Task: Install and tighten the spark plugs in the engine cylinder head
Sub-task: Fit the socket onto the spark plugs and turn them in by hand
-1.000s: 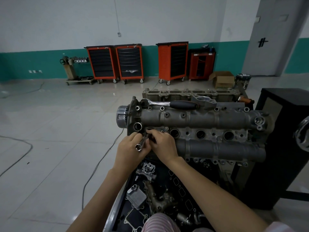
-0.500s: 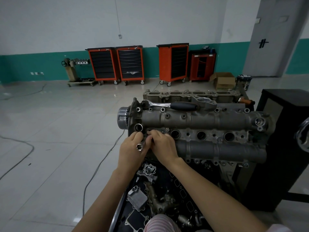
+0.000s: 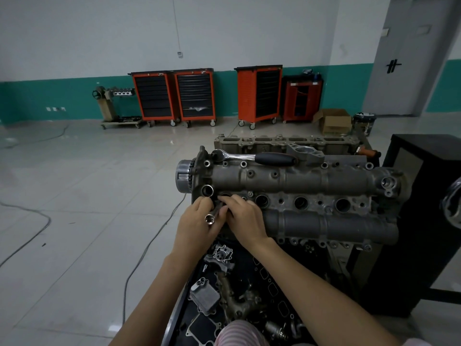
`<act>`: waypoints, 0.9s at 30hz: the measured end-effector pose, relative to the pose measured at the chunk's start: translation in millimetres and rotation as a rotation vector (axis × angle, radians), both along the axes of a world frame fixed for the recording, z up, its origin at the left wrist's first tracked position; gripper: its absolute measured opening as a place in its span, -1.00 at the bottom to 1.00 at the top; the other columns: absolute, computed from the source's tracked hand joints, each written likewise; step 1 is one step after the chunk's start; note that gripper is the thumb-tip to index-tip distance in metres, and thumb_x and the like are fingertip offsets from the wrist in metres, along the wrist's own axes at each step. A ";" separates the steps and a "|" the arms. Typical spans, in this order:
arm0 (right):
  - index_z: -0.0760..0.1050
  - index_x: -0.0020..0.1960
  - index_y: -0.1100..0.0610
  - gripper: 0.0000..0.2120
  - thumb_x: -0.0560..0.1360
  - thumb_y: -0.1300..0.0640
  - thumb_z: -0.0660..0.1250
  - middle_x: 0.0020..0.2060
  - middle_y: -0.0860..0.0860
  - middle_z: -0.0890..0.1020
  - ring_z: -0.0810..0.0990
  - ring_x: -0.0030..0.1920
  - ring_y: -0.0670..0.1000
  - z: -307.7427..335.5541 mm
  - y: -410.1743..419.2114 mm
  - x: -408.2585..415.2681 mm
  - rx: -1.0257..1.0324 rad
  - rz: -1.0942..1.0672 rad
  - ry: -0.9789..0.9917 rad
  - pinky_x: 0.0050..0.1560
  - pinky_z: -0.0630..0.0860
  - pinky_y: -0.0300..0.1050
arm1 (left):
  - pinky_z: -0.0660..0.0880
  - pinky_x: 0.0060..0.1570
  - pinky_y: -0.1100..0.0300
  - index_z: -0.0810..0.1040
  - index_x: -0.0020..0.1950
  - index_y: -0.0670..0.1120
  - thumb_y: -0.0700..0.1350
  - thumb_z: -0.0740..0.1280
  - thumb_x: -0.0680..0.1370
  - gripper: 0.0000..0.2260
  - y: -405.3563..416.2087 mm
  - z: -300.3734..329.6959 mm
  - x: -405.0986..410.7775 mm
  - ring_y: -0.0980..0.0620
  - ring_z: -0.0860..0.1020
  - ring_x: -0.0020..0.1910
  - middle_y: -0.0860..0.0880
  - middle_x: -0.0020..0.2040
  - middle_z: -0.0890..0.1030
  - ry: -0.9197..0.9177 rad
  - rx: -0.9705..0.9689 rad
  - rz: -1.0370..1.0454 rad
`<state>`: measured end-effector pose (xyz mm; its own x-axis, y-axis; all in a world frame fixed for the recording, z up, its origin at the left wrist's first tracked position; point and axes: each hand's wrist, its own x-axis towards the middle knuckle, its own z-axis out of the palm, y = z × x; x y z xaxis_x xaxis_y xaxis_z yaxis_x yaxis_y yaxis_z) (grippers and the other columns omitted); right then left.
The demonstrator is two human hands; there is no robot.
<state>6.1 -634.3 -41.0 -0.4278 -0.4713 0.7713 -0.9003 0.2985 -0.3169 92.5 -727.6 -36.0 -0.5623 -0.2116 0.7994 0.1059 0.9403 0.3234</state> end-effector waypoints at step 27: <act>0.46 -0.24 0.30 -0.82 0.36 0.21 0.41 -0.38 0.18 0.55 0.56 -0.46 0.20 11.9 -3.2 -9.9 0.220 -0.056 0.055 -0.52 0.41 -0.09 | 0.23 -0.55 0.18 0.22 -0.46 -0.08 -0.09 0.38 0.48 -0.58 1.7 25.8 1.6 0.00 0.29 -0.55 0.01 -0.52 0.30 -0.111 -0.074 0.092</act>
<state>-3.8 -637.4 -29.0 -0.4183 -0.6077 0.6751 -0.8945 0.4049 -0.1897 94.1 -725.9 -10.1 -0.6291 -0.2093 0.7486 -0.0147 0.9661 0.2578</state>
